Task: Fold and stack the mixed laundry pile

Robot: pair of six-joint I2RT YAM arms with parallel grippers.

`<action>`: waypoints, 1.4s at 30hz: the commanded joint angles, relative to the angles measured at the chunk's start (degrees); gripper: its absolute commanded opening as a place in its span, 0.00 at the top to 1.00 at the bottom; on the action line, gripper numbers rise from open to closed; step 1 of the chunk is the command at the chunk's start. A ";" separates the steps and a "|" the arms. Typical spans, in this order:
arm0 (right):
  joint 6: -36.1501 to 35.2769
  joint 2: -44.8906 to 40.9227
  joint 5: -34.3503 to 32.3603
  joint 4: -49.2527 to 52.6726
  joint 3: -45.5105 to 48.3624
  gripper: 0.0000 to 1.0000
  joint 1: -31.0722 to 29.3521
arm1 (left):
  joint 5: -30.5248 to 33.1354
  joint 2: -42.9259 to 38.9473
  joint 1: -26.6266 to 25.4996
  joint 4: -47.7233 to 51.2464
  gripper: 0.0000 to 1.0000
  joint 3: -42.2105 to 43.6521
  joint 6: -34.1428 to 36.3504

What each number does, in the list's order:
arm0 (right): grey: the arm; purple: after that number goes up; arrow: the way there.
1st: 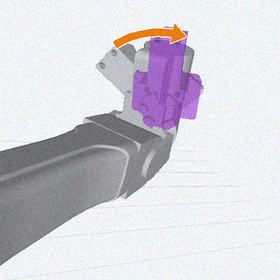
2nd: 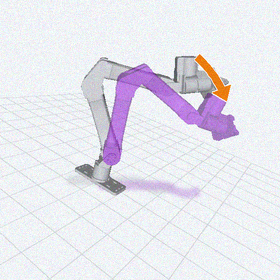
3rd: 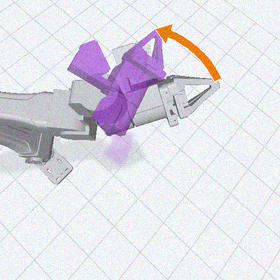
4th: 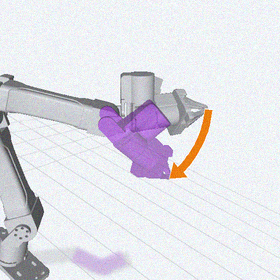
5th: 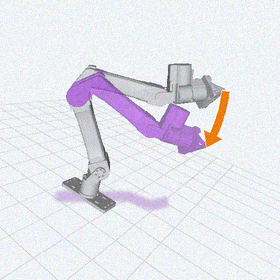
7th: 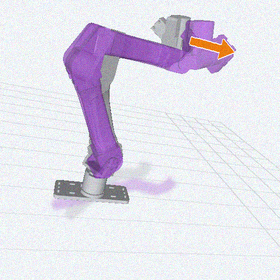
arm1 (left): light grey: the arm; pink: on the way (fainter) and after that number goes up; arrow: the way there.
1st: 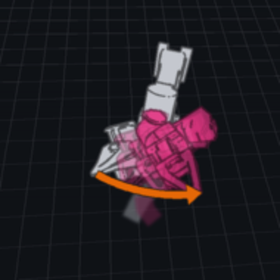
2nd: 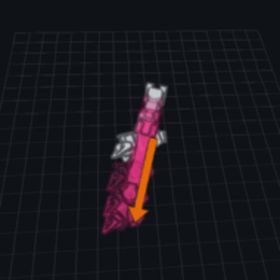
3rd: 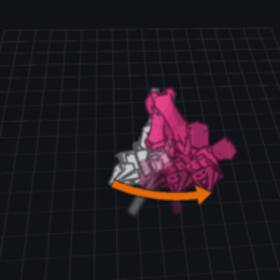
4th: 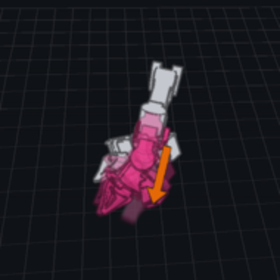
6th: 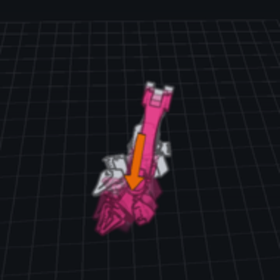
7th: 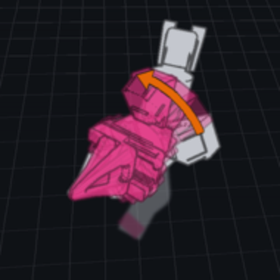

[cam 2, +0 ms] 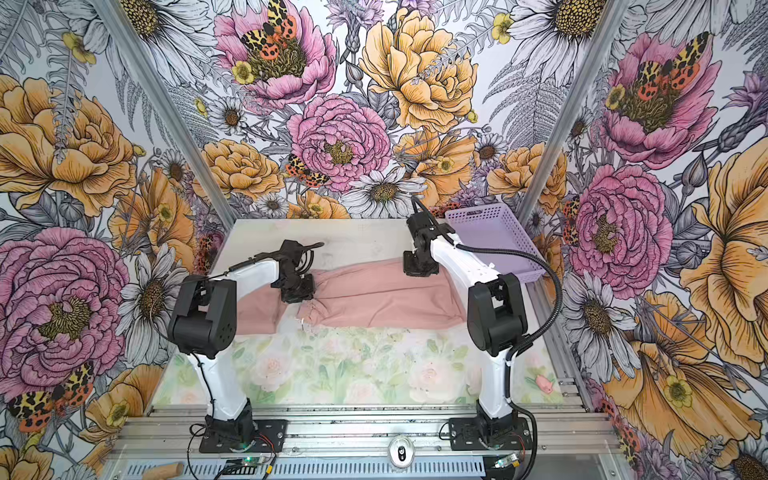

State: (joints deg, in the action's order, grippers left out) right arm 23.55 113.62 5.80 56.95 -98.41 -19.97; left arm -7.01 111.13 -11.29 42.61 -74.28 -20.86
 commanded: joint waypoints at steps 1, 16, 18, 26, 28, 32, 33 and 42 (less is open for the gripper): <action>1.13 -1.39 1.38 -1.67 0.93 0.80 -0.61 | 2.67 3.76 -0.40 3.92 1.00 1.29 0.21; 8.69 4.27 19.29 -13.72 -1.36 0.80 -13.04 | 4.17 -9.63 -0.28 17.85 1.00 -14.46 3.19; 10.09 6.21 20.39 -16.19 -1.83 0.80 -14.50 | 4.33 -10.76 -0.31 19.76 1.00 -15.72 3.61; 13.18 14.59 21.28 -23.83 -5.71 0.81 -17.16 | 4.38 -14.52 -0.32 25.95 1.00 -20.34 3.66; 13.48 17.92 21.68 -24.08 -9.96 0.81 -18.27 | 3.94 -14.86 -0.67 27.11 1.00 -21.80 3.41; 15.41 25.65 24.17 -24.47 -19.20 0.81 -19.85 | 3.25 -14.54 -1.29 29.72 1.00 -25.29 2.80; 15.55 26.82 24.73 -24.34 -21.11 0.80 -19.80 | 3.28 -14.36 -1.29 30.34 1.00 -26.08 2.68; 9.22 12.99 25.39 -20.32 -6.13 0.61 -10.38 | 1.42 -14.19 -0.84 32.69 1.00 -28.13 0.18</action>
State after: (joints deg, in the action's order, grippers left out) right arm 36.32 133.27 30.57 34.44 -107.77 -35.09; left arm -3.88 98.45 -12.16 74.13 -100.64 -18.81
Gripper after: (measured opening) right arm 0.372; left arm 0.138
